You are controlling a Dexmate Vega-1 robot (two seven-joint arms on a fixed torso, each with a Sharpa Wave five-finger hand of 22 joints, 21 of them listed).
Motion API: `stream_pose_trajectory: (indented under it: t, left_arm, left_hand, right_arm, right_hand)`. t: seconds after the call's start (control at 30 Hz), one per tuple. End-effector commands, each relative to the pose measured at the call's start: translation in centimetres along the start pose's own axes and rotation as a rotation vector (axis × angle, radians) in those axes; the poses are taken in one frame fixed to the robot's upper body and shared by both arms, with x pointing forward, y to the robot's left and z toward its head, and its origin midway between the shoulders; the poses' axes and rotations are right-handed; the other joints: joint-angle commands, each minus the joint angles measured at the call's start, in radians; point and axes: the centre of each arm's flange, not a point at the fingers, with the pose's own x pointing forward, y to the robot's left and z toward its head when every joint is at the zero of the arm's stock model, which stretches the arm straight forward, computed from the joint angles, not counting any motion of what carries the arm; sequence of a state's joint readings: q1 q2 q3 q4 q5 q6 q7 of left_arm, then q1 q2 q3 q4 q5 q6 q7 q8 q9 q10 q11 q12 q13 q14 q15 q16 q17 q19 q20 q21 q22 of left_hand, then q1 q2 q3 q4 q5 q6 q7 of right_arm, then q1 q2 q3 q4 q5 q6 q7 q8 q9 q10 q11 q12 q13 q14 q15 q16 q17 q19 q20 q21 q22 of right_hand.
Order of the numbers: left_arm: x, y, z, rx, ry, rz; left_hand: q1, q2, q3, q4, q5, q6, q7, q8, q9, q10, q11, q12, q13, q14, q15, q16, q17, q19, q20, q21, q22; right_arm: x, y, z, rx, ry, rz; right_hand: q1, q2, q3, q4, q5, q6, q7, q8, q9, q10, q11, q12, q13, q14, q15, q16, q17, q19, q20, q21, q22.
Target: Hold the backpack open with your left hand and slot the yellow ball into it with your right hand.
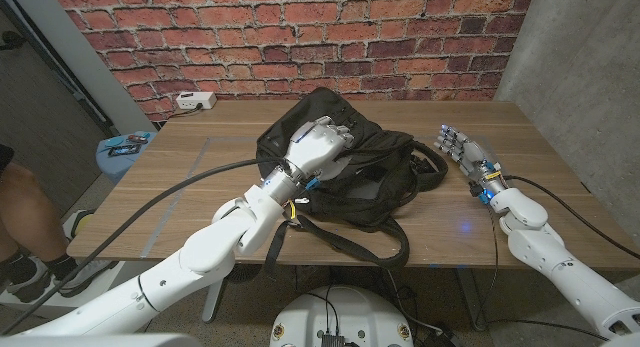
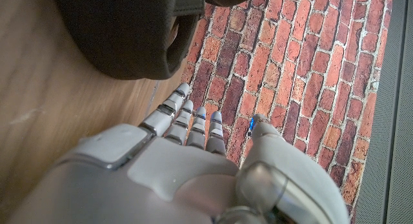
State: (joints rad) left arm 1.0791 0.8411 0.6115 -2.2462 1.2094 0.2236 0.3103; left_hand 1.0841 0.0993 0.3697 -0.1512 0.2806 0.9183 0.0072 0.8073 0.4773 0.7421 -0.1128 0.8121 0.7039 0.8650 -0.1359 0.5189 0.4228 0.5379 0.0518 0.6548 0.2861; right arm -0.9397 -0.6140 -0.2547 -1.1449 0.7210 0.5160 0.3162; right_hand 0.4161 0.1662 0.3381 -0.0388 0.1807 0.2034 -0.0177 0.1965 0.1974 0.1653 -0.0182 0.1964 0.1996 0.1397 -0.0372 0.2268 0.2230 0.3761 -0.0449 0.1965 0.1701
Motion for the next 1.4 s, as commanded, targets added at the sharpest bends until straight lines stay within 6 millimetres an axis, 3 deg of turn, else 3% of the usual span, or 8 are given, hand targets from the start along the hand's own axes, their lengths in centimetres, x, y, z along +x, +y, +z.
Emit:
stream_pose_trajectory:
  t: [0.03,0.5,1.4]
  left_arm:
    - [0.4,0.7,-1.6,-0.002,0.044,0.028]
    - [1.2,1.8,-4.2,-0.028,0.132,0.038]
    - [2.2,2.8,-7.3,-0.062,0.205,0.042]
  left_hand:
    - [-0.001,0.002,0.008,-0.002,-0.007,0.012,0.002,0.006,-0.001,0.017,-0.013,-0.002,-0.002,0.007,-0.001,0.002,0.003,0.007,-0.006,0.007,0.005]
    - [-0.006,0.004,0.012,-0.001,-0.022,0.015,0.001,0.001,-0.022,0.021,-0.016,-0.011,0.001,0.008,-0.003,-0.003,0.004,0.0,-0.006,0.019,0.008]
    - [-0.009,0.004,0.019,-0.002,-0.043,0.018,-0.001,-0.002,-0.051,0.027,-0.019,-0.024,0.01,0.014,-0.005,-0.01,0.008,-0.009,-0.008,0.042,0.01]
  right_arm:
    - [-0.1,-0.4,1.1,-0.039,0.011,-0.002]
    - [0.5,-0.8,3.1,-0.141,0.046,0.007]
    - [1.4,-1.5,4.9,-0.266,0.089,-0.001]
  right_hand:
    - [0.007,0.0,0.003,-0.008,-0.002,0.003,0.0,0.006,0.002,0.002,0.003,0.004,0.003,-0.004,-0.018,0.001,0.0,0.009,-0.019,-0.001,0.002]
    - [0.022,-0.004,0.008,-0.022,-0.001,0.004,0.0,0.006,0.002,0.003,0.004,0.004,0.003,-0.003,-0.018,-0.002,-0.005,0.01,-0.017,-0.001,0.002]
    - [0.043,-0.014,0.012,-0.047,-0.003,0.005,0.001,0.006,0.002,0.005,0.002,0.005,0.003,0.001,-0.018,-0.005,-0.013,0.018,-0.015,0.002,0.002]
